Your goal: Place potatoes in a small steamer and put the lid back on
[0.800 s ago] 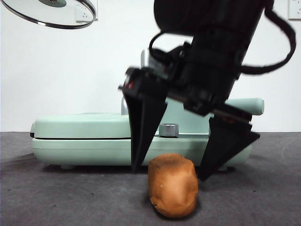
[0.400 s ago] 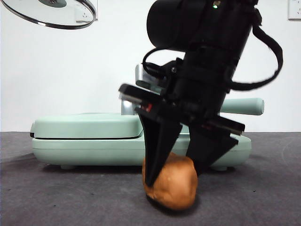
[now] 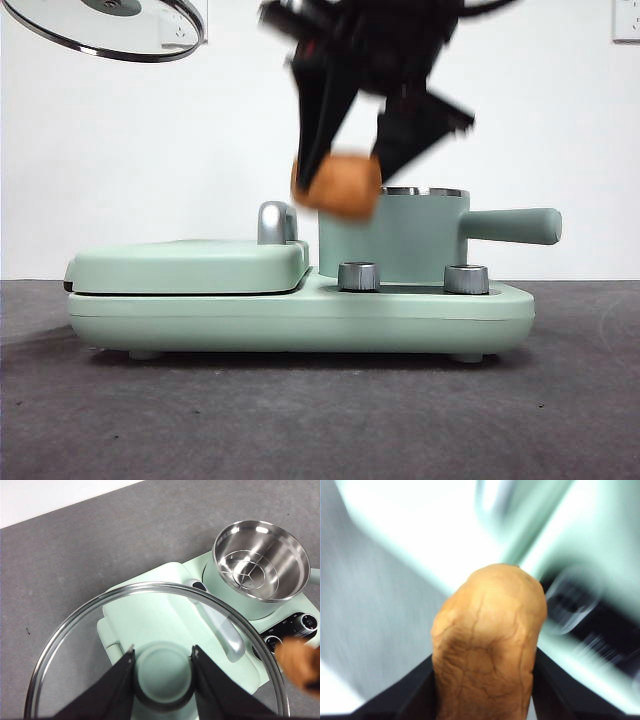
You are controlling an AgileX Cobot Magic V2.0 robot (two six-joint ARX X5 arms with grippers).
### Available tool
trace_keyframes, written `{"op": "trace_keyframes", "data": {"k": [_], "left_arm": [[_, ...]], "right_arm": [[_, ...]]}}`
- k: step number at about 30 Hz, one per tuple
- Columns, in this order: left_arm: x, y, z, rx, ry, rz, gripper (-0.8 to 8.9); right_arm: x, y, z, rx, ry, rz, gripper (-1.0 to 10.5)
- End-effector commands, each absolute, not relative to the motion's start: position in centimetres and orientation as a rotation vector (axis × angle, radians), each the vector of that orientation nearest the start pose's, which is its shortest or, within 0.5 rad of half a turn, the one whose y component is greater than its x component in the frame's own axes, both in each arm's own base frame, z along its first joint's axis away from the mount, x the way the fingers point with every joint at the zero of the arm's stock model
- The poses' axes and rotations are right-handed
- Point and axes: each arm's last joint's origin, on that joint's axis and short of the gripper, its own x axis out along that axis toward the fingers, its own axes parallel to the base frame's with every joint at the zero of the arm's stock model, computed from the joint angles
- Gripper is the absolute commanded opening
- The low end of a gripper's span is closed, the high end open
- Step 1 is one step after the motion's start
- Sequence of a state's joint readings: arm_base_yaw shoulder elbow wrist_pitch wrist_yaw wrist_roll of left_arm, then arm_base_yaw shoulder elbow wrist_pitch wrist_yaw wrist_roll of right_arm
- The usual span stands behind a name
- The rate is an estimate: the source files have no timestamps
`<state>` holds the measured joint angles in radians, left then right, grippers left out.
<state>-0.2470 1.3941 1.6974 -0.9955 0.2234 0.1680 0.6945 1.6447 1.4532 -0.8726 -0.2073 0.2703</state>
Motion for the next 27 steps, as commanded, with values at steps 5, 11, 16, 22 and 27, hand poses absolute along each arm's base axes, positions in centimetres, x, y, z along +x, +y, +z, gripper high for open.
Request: {"op": "trace_keyframes", "data": {"k": [5,11,16,22,27], "left_arm": [[25.5,-7.2,43.6,0.165,0.627,-0.515,0.17],[25.6,-7.2,43.6,0.161,0.617,-0.514,0.17],[25.6,-7.2,43.7,0.161,0.614,-0.513,0.17],[25.6,-7.2,43.7,0.161,0.613,-0.513,0.17],[25.6,-7.2,43.7,0.161,0.612,-0.514,0.17]], "right_arm": [[30.7,19.4,34.6,0.006,0.999,0.6,1.1],[35.1,18.0,34.6,0.011,1.027,0.536,1.1],[38.3,18.0,32.4,0.0,1.084,0.51,1.1],[40.2,18.4,29.2,-0.019,1.178,0.489,1.3],[40.7,18.4,27.9,-0.033,1.217,0.483,2.1]]}}
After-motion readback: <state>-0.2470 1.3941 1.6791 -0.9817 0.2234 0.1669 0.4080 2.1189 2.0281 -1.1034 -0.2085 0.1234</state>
